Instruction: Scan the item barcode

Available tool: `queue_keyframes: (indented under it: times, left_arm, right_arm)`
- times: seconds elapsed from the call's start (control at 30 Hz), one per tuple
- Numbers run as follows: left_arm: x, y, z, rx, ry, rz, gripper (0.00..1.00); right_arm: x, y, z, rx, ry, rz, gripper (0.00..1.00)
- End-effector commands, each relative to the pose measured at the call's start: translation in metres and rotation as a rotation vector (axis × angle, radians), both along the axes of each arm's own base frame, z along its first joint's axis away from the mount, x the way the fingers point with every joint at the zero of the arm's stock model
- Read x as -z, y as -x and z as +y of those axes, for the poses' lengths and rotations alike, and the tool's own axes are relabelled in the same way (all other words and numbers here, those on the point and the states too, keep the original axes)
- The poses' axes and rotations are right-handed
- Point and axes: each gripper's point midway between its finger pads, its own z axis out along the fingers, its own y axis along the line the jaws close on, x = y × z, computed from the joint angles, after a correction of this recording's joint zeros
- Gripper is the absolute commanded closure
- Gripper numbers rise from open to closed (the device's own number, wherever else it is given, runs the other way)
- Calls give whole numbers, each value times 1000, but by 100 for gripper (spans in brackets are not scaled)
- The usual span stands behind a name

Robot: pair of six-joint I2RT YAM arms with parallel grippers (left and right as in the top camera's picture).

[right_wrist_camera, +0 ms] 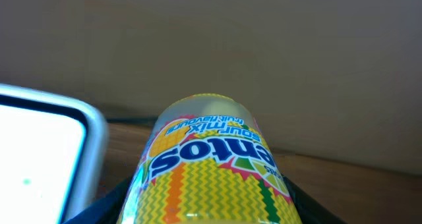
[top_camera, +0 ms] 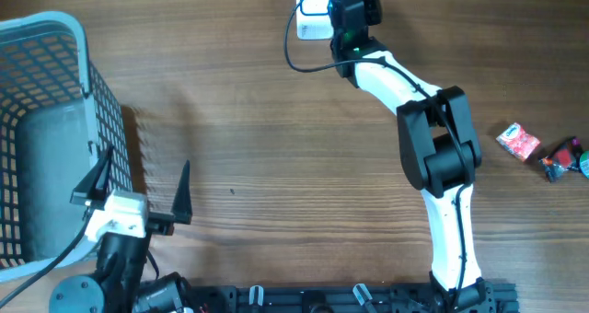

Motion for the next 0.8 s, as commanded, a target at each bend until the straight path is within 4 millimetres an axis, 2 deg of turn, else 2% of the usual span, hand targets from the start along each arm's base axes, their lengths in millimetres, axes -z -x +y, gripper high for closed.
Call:
queue_keyframes:
  times: [0.0,0.03,0.1,0.17,0.23,0.27,0.33,0.47,0.5,0.63,0.77]
  left_arm:
    - [7,-1,-6,40,30,29,0]
    - [10,-1,-6,41,63,47,0]
    - [30,-6,-4,41,100,108,0]
    - [53,-13,-1,39,133,160,0]
    - [86,-26,5,38,157,192,0]
    - [94,-30,7,38,155,189,0]
    - [104,-36,10,39,145,166,0]
    - [117,-45,22,-14,126,124,0]
    - [129,-47,23,-16,126,123,0]
    - [159,-51,25,-17,136,146,0]
    - [166,-52,25,-18,134,141,0]
  right_arm:
    - [-30,1,-33,111,33,-30,76]
    - [-28,2,-36,117,37,-20,76]
    - [-28,2,-47,132,42,-3,73]
    - [-31,3,-55,144,46,8,72]
    - [-36,7,-64,156,54,31,72]
    - [-38,10,-67,161,52,42,72]
    - [-44,13,-73,167,57,56,73]
    - [-72,21,-84,181,54,50,73]
    - [-89,26,-86,181,44,35,73]
    - [-111,38,-84,119,-15,60,73]
    - [-119,57,-132,233,-108,94,76]
